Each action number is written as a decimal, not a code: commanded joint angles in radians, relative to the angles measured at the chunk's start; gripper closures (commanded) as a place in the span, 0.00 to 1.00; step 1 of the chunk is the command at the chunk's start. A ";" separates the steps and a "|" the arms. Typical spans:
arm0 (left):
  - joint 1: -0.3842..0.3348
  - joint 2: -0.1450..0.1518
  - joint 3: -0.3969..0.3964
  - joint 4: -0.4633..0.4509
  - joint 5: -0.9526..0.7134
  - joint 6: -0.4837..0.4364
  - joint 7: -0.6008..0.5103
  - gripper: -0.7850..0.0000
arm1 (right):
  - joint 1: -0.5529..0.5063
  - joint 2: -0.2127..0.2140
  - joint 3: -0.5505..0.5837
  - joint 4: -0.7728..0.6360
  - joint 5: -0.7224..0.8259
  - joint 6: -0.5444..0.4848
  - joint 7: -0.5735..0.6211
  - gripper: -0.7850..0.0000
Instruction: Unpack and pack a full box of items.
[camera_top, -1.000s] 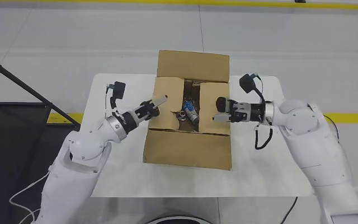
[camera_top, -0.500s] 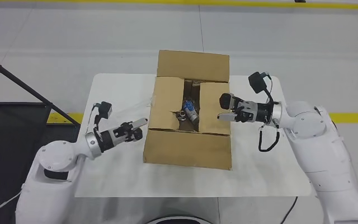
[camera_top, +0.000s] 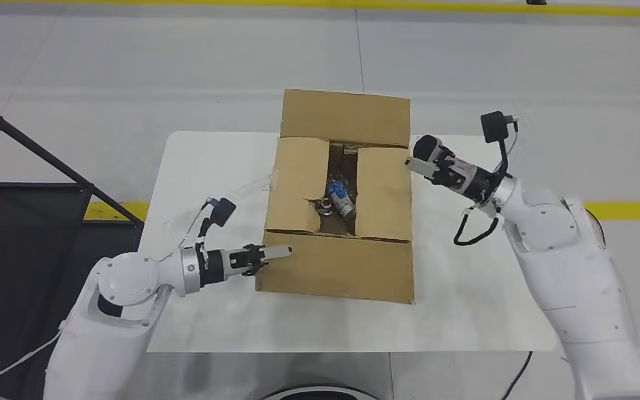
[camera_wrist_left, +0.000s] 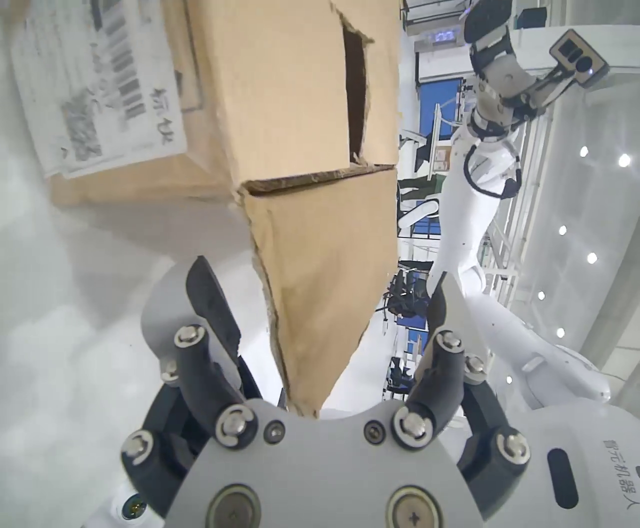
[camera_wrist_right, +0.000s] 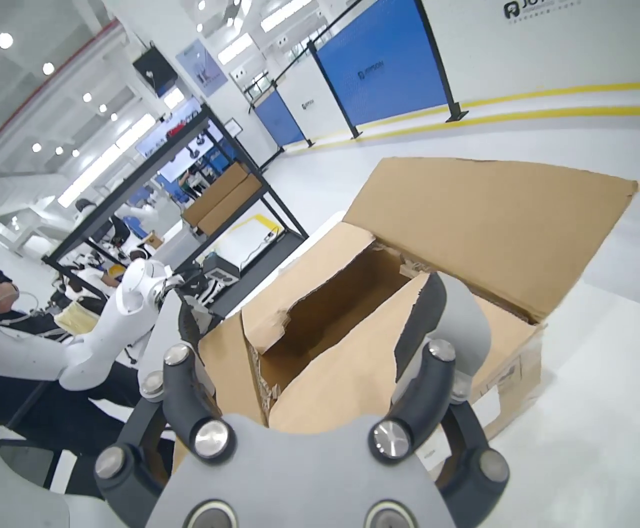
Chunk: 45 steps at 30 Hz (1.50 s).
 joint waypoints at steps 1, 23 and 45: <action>-0.005 0.001 0.001 0.004 -0.034 -0.005 -0.009 0.00 | 0.040 -0.011 -0.027 0.063 0.053 -0.004 0.003 0.00; -0.096 0.008 0.005 0.023 -0.256 0.001 0.053 0.00 | 0.414 -0.186 -0.298 0.661 0.129 0.205 -0.083 0.00; -0.161 -0.008 0.084 0.050 -0.208 0.075 0.489 0.00 | 0.527 -0.269 -0.274 0.922 0.372 0.005 0.217 0.00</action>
